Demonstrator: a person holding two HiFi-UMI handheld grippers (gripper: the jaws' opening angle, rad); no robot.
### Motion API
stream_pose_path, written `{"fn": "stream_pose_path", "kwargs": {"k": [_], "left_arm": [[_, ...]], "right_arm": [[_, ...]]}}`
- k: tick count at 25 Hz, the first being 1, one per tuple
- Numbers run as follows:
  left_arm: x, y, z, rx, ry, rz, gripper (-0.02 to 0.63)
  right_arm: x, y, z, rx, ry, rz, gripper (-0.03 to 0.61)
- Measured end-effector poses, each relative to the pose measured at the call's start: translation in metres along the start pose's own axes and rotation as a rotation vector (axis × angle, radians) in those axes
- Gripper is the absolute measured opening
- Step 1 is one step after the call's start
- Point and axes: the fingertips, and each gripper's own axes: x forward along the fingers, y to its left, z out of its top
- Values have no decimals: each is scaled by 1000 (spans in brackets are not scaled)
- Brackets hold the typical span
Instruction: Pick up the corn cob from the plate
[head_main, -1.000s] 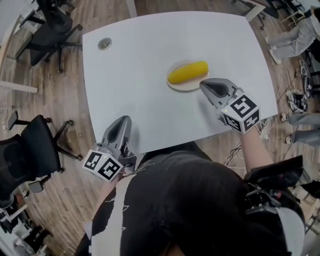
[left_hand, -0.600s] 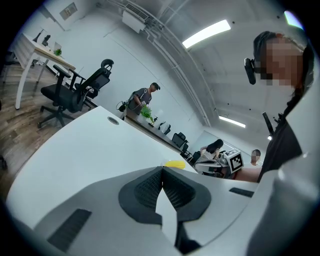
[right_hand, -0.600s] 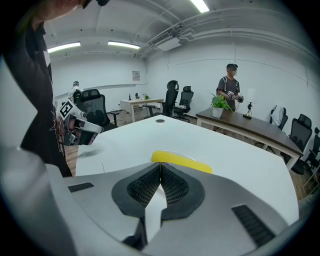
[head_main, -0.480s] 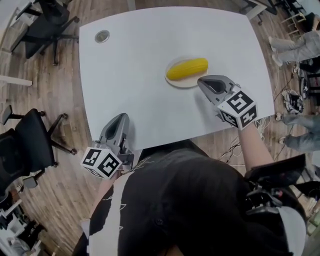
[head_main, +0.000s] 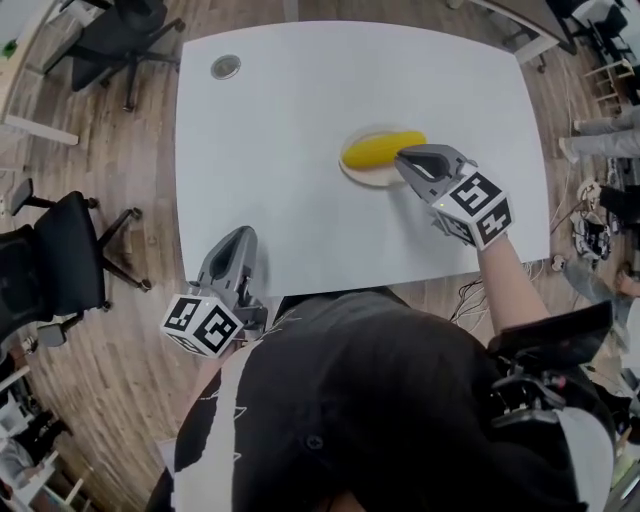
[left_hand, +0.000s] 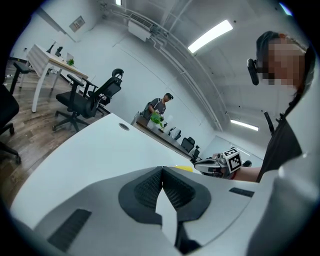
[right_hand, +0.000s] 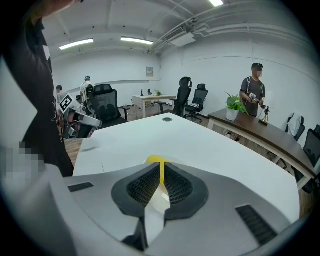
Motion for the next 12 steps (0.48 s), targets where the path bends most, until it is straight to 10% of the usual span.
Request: {"fn": "stream_pose_path", "kwargs": {"k": [12], "left_arm": [[-5, -6, 8, -32, -70, 117, 12]], "right_arm": [[18, -23, 8, -196, 91, 146, 130]]}}
